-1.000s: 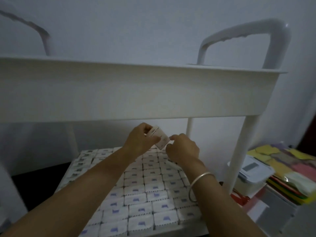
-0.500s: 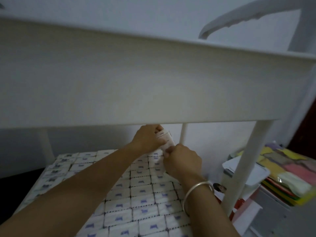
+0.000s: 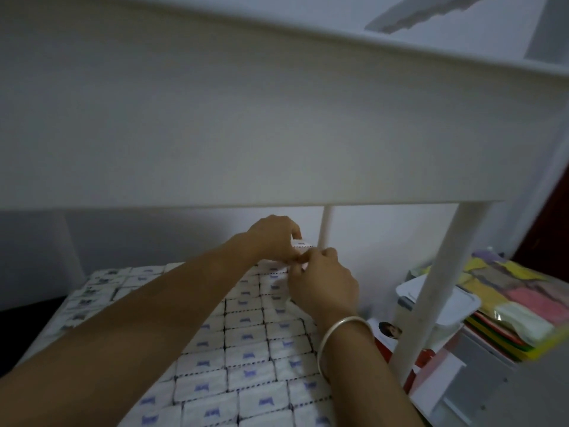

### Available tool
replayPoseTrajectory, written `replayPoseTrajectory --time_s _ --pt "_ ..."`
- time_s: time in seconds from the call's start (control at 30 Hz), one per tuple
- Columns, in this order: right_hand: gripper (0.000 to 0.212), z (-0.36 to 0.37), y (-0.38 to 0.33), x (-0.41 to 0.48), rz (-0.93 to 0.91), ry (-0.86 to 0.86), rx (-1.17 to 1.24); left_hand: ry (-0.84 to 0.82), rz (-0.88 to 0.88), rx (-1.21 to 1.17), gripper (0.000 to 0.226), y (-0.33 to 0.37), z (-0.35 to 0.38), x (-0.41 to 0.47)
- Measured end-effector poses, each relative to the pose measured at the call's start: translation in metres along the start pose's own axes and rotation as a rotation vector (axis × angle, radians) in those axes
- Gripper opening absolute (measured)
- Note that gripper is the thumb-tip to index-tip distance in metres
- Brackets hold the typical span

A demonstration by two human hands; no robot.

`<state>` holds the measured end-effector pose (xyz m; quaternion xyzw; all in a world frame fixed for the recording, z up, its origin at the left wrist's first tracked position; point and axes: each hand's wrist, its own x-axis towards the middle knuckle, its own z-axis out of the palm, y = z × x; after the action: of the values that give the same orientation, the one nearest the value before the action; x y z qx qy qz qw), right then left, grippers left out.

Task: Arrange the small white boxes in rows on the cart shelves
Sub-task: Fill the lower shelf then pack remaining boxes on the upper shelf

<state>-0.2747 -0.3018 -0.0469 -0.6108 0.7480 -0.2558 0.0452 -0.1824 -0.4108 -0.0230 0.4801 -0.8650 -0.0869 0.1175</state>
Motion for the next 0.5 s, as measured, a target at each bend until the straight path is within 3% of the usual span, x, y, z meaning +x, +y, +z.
replayPoseTrajectory --time_s 0.1,0.23,0.37,0.5 --pt "0.031 -0.005 -0.002 0.002 0.130 0.112 0.214 -0.028 -0.022 -0.110 0.029 -0.006 -0.001 -0.002" --pt "0.025 -0.014 0.001 0.006 0.280 0.413 0.673 0.035 -0.039 -0.158 0.025 -0.012 0.005 -0.005" --pt "0.028 -0.019 0.010 0.011 0.469 0.517 1.084 0.081 -0.037 -0.215 0.014 -0.015 0.014 -0.007" --pt "0.025 -0.018 0.015 0.013 0.470 0.644 1.097 0.062 -0.041 -0.184 0.013 -0.012 0.019 -0.012"
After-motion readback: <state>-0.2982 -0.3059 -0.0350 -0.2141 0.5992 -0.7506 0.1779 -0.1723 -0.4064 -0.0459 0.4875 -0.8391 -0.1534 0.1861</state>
